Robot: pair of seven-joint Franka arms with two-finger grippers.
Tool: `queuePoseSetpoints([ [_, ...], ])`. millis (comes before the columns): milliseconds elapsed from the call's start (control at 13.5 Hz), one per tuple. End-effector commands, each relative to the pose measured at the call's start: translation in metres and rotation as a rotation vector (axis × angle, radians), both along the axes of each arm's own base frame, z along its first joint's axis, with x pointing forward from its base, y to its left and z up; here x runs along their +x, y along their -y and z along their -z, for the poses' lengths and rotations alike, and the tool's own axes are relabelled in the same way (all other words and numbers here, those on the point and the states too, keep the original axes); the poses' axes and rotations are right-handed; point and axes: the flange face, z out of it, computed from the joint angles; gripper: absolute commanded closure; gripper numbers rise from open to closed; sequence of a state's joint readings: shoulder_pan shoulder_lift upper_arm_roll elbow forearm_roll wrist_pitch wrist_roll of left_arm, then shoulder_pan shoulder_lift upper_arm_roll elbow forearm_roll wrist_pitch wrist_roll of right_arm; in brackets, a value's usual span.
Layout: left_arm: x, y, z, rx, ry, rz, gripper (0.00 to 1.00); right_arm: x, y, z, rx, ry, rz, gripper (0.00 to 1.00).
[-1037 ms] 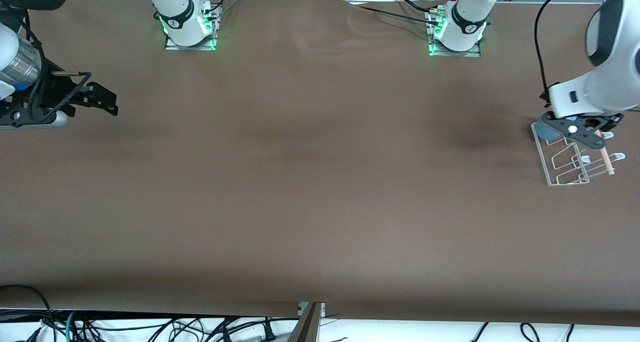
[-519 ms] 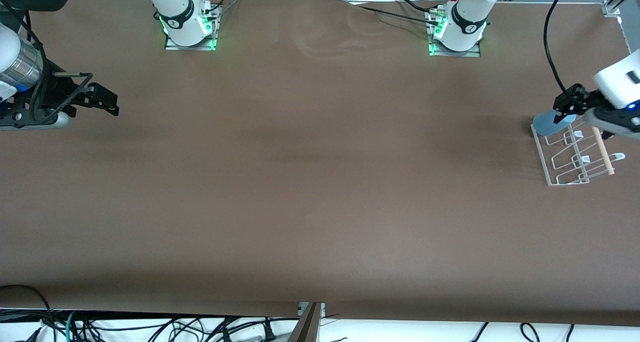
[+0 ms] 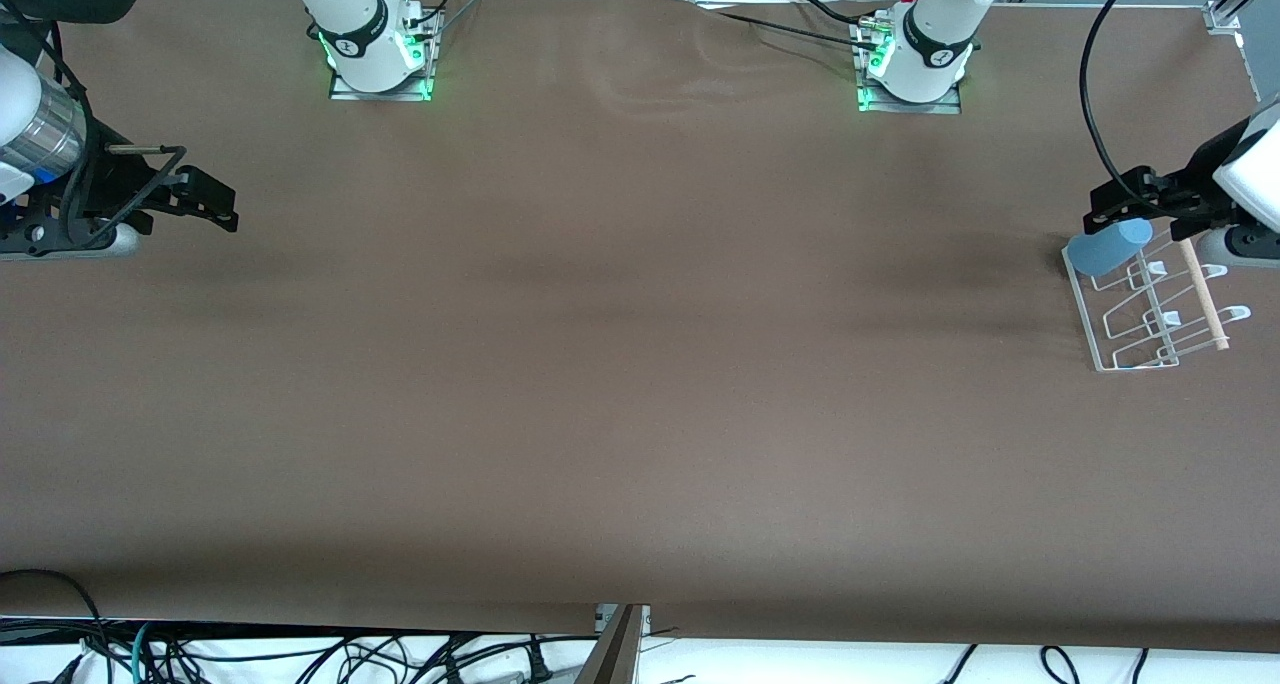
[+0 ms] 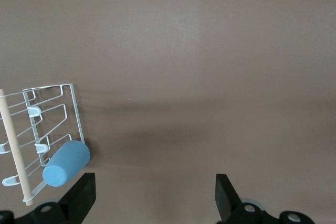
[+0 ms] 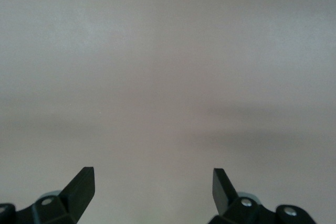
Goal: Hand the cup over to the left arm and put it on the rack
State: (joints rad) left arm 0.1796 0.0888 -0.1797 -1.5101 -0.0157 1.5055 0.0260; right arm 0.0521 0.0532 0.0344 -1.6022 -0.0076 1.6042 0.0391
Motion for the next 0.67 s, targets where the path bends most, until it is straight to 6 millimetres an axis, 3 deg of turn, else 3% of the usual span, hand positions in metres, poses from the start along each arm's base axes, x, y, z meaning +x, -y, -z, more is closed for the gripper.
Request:
queuePoseSetpoints([
  [0,-0.007,0.008,-0.022,0.011,0.018,-0.011,0.0,0.001,0.0,-0.007,0.006,0.008,-0.009,0.01],
  [370,-0.033,0.012,-0.028,0.0,-0.037,-0.05,0.0,0.001,-0.001,-0.007,0.004,0.011,-0.011,0.01],
  [593,-0.027,0.013,-0.017,-0.025,-0.057,-0.126,0.0,0.002,-0.006,-0.007,0.005,0.019,-0.018,0.01],
])
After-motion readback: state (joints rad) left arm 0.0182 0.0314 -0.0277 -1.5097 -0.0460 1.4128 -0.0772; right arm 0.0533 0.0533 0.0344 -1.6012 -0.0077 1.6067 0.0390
